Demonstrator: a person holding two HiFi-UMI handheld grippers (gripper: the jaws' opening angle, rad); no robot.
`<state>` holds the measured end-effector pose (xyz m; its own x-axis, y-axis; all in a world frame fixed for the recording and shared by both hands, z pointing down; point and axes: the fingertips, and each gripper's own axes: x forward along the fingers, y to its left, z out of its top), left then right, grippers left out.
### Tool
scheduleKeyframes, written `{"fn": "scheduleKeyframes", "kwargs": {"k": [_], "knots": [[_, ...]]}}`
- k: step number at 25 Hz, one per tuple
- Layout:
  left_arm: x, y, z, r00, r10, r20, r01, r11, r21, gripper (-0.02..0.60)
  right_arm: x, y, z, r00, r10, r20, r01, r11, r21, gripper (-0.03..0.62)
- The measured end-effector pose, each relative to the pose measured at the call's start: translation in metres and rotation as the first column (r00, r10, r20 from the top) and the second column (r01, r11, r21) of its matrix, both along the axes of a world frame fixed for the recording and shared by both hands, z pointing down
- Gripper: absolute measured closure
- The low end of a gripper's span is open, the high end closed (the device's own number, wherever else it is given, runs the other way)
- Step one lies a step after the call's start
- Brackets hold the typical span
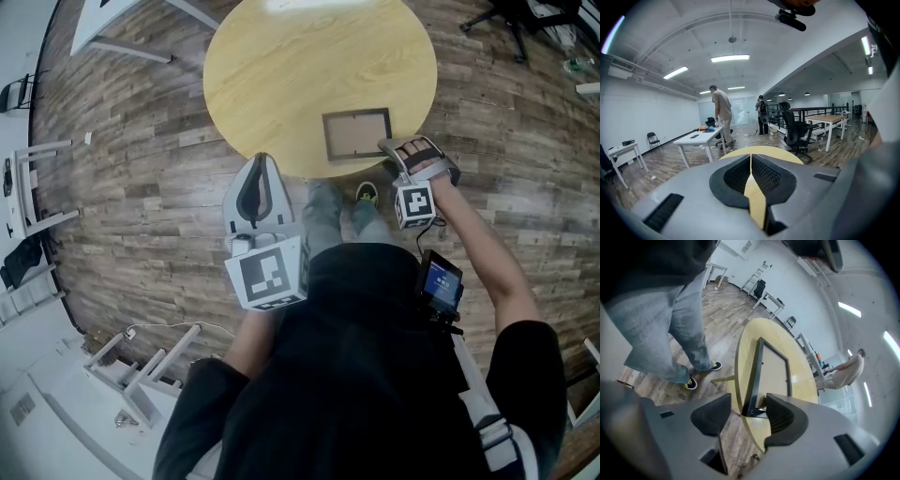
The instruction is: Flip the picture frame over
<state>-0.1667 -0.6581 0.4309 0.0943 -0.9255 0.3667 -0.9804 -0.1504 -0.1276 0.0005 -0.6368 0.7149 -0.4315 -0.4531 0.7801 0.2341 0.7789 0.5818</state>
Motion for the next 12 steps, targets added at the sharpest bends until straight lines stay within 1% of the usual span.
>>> {"fn": "scheduleKeyframes", "kwargs": {"k": [1, 2, 3, 5, 7, 9, 12], "knots": [[-0.001, 0.001, 0.0, 1.0, -0.003, 0.0, 0.003, 1.0, 0.0, 0.554, -0.002, 0.006, -0.002, 1.0, -0.01, 0.019, 0.009, 0.999, 0.031, 0.399], [-0.002, 0.002, 0.0, 1.0, -0.006, 0.0, 0.006, 1.0, 0.001, 0.554, -0.002, 0.011, -0.003, 1.0, -0.021, 0.023, 0.02, 0.998, 0.055, 0.429], [-0.003, 0.003, 0.0, 1.0, -0.009, 0.0, 0.009, 1.0, 0.002, 0.554, -0.002, 0.016, -0.003, 0.999, -0.028, 0.023, 0.026, 0.998, 0.064, 0.434], [-0.005, 0.003, -0.001, 1.0, -0.013, 0.002, 0.013, 1.0, 0.003, 0.554, -0.005, 0.022, -0.007, 0.998, -0.018, 0.054, 0.016, 0.999, 0.038, 0.437], [-0.006, 0.004, -0.001, 1.0, -0.014, 0.005, 0.014, 1.0, 0.005, 0.554, -0.012, 0.022, -0.019, 0.992, 0.005, 0.123, -0.003, 1.0, -0.02, 0.451], [-0.005, 0.004, -0.001, 1.0, -0.012, 0.006, 0.012, 1.0, 0.004, 0.554, -0.022, 0.021, -0.034, 0.978, 0.035, 0.204, -0.012, 0.994, -0.109, 0.465], [-0.002, 0.004, 0.0, 1.0, -0.01, 0.003, 0.01, 1.0, 0.004, 0.554, -0.039, 0.016, -0.064, 0.941, 0.11, 0.32, -0.024, 0.965, -0.261, 0.476]]}}
